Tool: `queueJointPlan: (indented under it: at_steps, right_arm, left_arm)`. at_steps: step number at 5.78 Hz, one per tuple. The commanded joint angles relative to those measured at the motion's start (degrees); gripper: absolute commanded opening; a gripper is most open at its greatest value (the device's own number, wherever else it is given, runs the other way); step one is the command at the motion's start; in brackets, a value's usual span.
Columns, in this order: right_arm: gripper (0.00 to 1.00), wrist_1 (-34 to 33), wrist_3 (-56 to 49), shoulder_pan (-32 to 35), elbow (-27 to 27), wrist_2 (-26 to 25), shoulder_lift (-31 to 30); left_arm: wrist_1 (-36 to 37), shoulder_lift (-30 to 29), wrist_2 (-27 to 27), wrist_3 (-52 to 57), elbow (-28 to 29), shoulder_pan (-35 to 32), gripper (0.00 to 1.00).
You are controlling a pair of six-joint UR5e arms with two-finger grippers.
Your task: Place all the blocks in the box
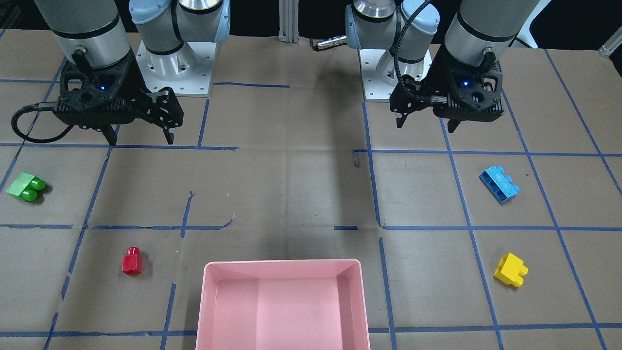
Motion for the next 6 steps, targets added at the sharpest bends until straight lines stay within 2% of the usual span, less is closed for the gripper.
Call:
queueJointPlan:
  at_steps: [1,6]
  right_arm:
    - [1.00,-0.1,0.0,0.0,-0.1,0.0,0.0]
    - [1.00,-0.1,0.1,0.0,-0.1,0.0,0.1]
  left_arm:
    - [0.0,0.0,0.0,0.0,-0.1,0.0,0.99]
    - [0.1,0.1,0.5,0.1,-0.1,0.1,1.00]
